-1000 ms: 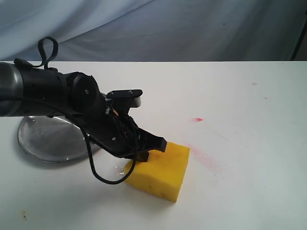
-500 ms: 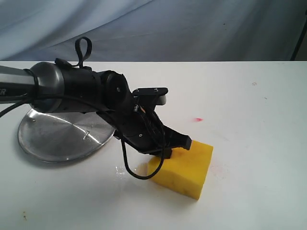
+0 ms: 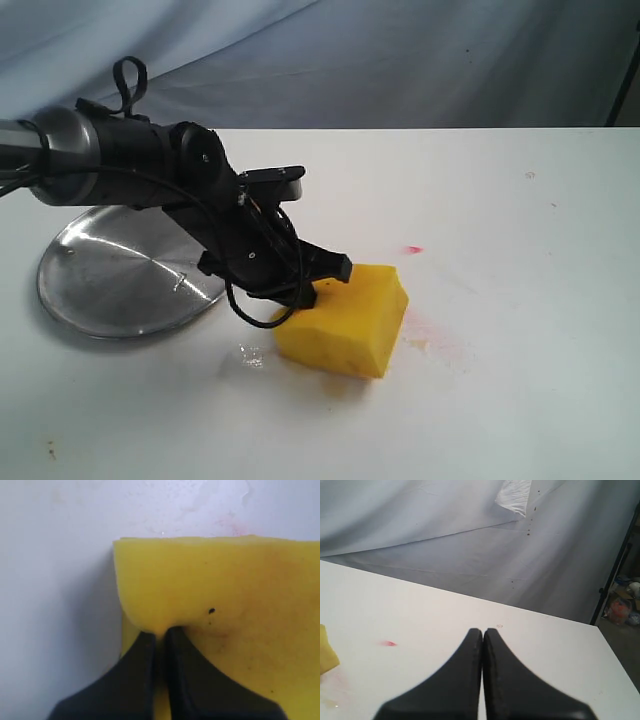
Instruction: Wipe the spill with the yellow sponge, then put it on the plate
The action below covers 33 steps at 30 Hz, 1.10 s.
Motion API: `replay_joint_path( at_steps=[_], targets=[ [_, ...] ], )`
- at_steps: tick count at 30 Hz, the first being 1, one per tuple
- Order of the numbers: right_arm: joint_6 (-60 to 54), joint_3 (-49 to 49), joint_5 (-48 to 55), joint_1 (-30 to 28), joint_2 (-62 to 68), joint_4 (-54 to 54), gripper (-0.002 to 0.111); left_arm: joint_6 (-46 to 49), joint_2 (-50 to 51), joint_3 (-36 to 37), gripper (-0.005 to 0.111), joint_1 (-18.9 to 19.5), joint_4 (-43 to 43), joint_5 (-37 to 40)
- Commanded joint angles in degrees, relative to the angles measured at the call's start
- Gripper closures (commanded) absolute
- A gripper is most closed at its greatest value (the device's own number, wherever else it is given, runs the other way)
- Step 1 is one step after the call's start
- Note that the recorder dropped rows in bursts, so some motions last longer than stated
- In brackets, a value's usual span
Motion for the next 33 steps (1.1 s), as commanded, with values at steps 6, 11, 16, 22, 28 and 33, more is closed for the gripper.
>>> replay_joint_path(
  at_steps=[6,11,16,22,28,33],
  targets=[
    [0.05,0.22,-0.4,-0.08,-0.24,-0.58,0.108,-0.3,-4.23,7.87,0.1,-0.32,4.19,0.52],
    [0.05,0.22,-0.4,-0.08,-0.24,-0.58,0.108,-1.32,-8.98,12.45,0.1,-2.01,4.47,-1.74],
    [0.05,0.22,-0.4,-0.08,-0.24,-0.58,0.108,-1.36,-10.77,12.52,0.1,-5.38,4.47,-2.43],
    [0.05,0.22,-0.4,-0.08,-0.24,-0.58,0.108,-1.78,-8.91,9.47,0.1,-8.75,4.21,-6.56],
    [0.05,0.22,-0.4,-0.08,-0.24,-0.58,0.108,-2.64,-3.35,1.87,0.1,-9.94,4.05,-5.98],
    [0.05,0.22,-0.4,-0.08,-0.24,-0.58,0.108,-2.64,1.8,-5.44,0.1,-9.94,2.93,-3.2]
  ],
)
